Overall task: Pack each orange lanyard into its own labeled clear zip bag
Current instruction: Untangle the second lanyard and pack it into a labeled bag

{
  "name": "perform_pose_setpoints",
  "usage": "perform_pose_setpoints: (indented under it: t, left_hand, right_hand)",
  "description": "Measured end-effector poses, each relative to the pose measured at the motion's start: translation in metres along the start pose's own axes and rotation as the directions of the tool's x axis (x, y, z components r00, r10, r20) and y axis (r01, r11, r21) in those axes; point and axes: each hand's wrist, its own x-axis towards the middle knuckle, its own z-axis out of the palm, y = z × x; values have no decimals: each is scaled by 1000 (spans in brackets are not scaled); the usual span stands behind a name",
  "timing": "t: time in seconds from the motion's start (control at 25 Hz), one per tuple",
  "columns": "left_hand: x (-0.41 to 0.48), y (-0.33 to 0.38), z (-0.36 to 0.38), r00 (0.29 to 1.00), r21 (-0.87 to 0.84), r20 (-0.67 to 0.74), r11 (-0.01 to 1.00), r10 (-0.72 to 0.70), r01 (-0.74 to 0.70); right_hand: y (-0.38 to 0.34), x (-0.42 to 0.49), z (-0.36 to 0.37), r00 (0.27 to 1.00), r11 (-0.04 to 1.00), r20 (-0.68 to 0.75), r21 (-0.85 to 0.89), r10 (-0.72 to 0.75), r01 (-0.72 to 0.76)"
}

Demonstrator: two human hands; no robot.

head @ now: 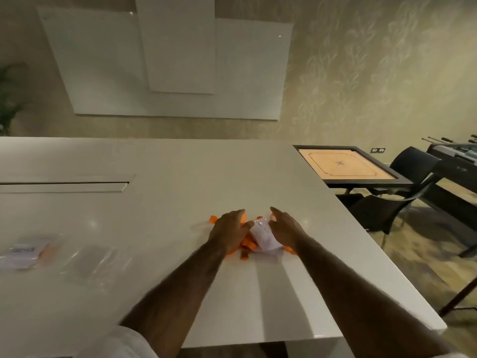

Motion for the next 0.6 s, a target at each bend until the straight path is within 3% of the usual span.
perform_pose_setpoints:
  t: [0.28,0.6]
  left_hand:
    - [11,32,14,996,216,-74,974,-58,73]
    - [27,34,29,982,22,-38,983,-183,184]
  right_hand:
    - [21,0,6,986,983,145,-150,-87,109]
    - [28,6,10,985,984,149,-144,-88,110]
